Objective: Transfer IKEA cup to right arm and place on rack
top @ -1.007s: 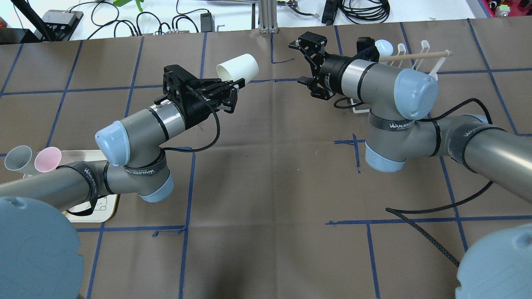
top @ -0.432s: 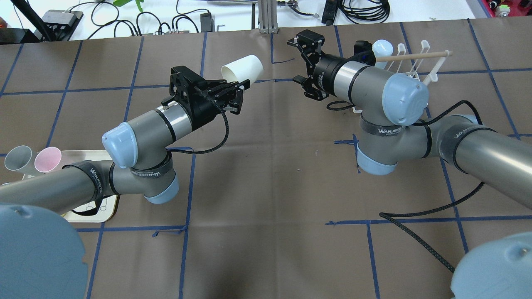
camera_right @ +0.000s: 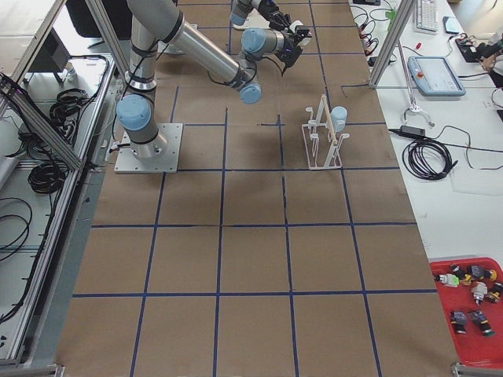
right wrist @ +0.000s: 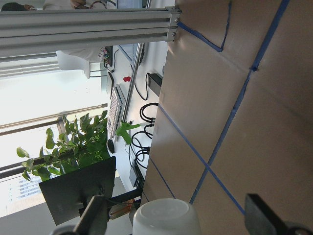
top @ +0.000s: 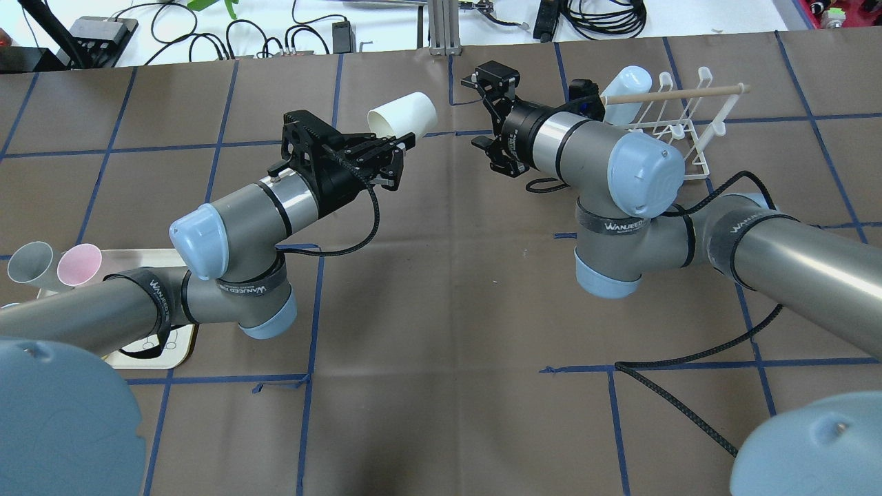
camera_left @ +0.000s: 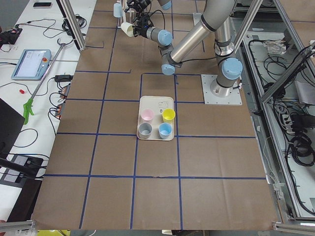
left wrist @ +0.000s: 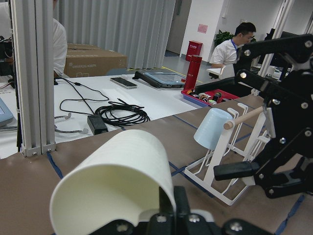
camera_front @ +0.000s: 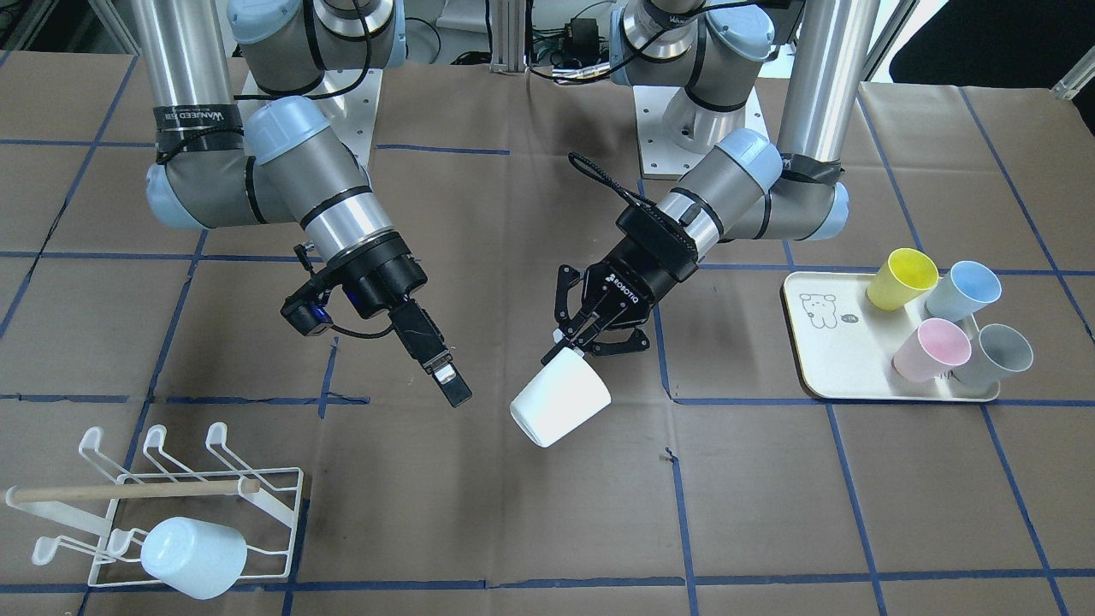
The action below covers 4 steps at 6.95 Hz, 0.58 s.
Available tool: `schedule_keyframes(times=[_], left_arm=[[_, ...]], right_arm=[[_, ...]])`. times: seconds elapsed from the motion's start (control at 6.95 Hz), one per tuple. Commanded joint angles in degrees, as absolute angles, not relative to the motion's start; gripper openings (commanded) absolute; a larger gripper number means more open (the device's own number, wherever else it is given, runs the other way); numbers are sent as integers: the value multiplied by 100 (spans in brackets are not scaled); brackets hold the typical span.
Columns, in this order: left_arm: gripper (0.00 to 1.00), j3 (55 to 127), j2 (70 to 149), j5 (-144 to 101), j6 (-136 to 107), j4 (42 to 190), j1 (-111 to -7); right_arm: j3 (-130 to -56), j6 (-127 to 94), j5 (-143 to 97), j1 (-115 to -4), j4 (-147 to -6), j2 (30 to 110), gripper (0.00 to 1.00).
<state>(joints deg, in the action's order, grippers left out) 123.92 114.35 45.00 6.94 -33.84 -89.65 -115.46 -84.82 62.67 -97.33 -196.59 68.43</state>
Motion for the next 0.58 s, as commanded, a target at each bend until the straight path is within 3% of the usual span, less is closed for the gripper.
schedule_keyframes(times=[0.0,0.43], left_arm=[[1,12393,11435,4500,694,-3384,-8965],[1,12393,11435,4491,694,-3384,-8965]], right_arm=[[-11523,-8455,6214,-9800,-19608,6777,99],[-11452,-8455,5994,-9835,-19591,6768,99]])
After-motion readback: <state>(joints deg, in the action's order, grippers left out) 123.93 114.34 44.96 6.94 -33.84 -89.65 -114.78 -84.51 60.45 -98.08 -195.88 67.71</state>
